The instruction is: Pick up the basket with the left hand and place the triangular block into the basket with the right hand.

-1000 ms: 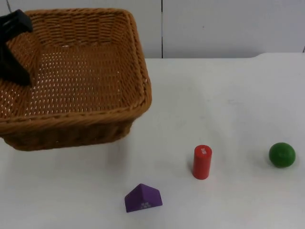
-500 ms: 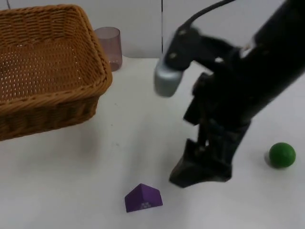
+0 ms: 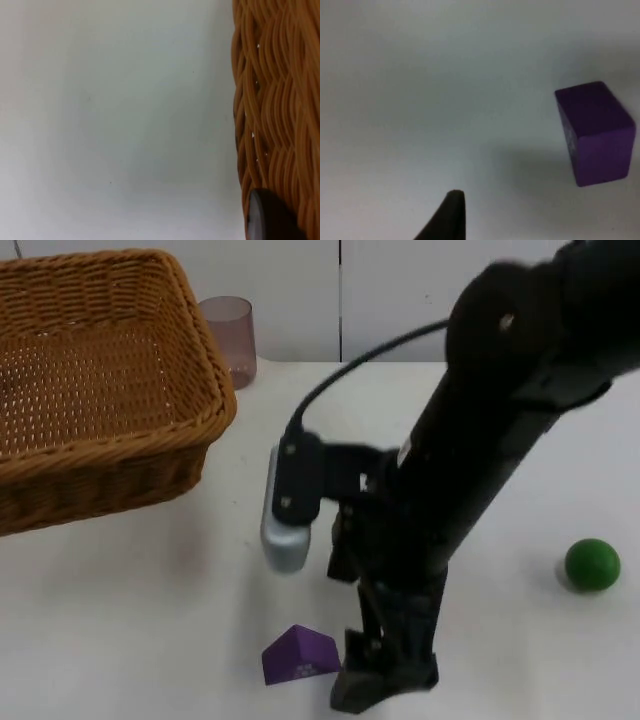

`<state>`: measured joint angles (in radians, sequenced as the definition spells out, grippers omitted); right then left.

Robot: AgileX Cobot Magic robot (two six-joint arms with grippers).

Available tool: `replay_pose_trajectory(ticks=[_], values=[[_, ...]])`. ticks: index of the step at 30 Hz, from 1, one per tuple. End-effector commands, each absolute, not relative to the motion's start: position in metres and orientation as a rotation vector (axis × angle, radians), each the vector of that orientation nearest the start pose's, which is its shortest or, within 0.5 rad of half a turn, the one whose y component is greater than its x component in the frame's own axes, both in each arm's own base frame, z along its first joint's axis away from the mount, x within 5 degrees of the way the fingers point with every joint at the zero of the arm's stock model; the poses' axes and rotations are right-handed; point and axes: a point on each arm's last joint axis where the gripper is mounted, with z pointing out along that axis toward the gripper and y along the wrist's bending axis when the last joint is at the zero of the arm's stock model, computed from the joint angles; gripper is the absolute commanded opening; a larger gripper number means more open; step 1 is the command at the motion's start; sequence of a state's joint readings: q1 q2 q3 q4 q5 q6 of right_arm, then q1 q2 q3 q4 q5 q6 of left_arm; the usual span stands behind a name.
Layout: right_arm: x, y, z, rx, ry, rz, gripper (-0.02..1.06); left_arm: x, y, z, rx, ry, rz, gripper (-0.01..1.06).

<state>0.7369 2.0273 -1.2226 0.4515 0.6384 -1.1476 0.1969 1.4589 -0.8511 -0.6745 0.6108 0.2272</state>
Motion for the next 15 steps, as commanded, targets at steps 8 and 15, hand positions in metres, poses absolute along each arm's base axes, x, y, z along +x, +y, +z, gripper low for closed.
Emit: replay_pose_trajectory(ticks=[8,15], values=[[0.278,0.288,0.098,-2.048,2.003,0.366,1.05,0.281,0.023,0.235,-0.588,2.473,-0.539,0.01],[0.292,0.305,0.098,-2.073,1.999,0.424,1.05,0.281,0.023,0.235,-0.586,2.478,-0.543,0.01]])
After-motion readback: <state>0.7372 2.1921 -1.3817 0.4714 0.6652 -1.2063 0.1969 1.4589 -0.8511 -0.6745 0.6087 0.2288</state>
